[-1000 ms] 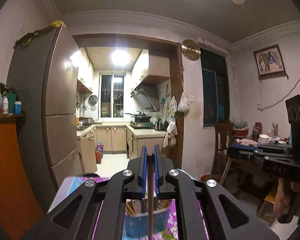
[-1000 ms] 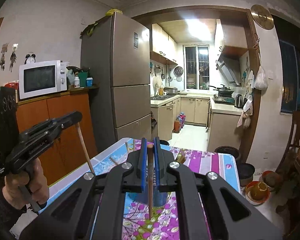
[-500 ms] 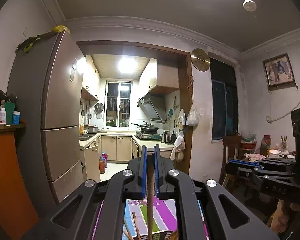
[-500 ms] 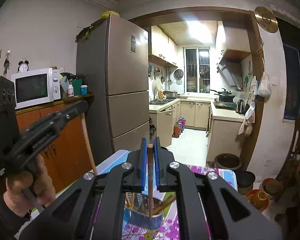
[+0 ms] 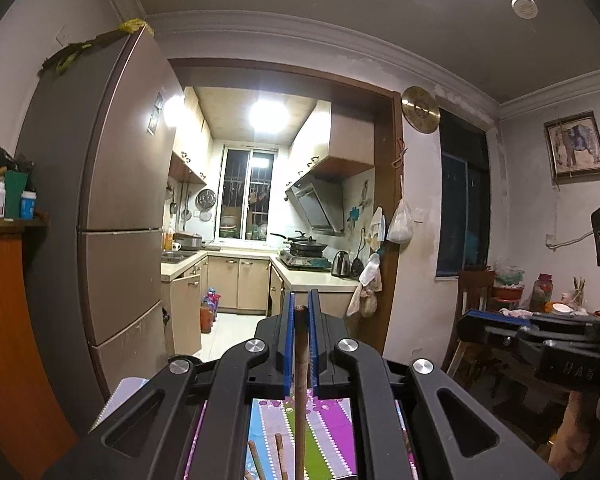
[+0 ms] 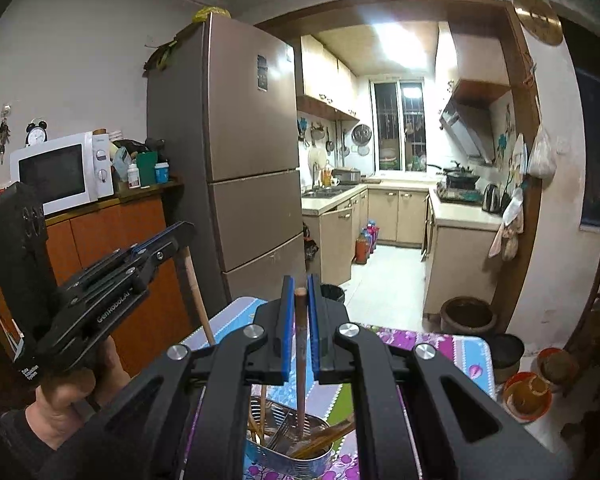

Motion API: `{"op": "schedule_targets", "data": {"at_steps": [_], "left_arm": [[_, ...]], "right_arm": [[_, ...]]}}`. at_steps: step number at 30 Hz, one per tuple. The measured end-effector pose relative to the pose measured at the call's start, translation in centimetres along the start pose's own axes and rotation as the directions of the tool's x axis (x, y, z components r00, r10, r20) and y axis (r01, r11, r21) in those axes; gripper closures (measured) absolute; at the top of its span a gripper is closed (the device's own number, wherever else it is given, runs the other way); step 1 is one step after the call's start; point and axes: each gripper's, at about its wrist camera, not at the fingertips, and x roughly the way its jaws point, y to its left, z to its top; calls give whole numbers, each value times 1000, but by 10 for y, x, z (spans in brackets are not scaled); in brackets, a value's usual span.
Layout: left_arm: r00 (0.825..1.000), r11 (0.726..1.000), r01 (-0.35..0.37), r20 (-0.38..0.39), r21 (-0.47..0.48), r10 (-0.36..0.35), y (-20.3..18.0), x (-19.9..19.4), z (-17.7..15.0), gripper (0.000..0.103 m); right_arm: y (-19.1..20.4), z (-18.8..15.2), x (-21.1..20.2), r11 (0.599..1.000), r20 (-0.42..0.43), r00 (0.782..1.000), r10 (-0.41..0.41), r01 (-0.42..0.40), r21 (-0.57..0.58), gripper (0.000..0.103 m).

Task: Organize utensils
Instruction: 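Carry both chopsticks over the blue holder and lower them in, then open both tools to release the last chopsticks into the holder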

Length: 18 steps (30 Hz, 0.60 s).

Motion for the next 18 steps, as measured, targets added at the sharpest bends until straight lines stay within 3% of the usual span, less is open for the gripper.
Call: {"op": "schedule_targets", "data": {"at_steps": [18], "left_arm": [[998,1000,-20,-67,2,20,8,27,-30,95]], "right_arm": [[-4,-25,45,1000,-98,995,11,-9,18,98]]}}
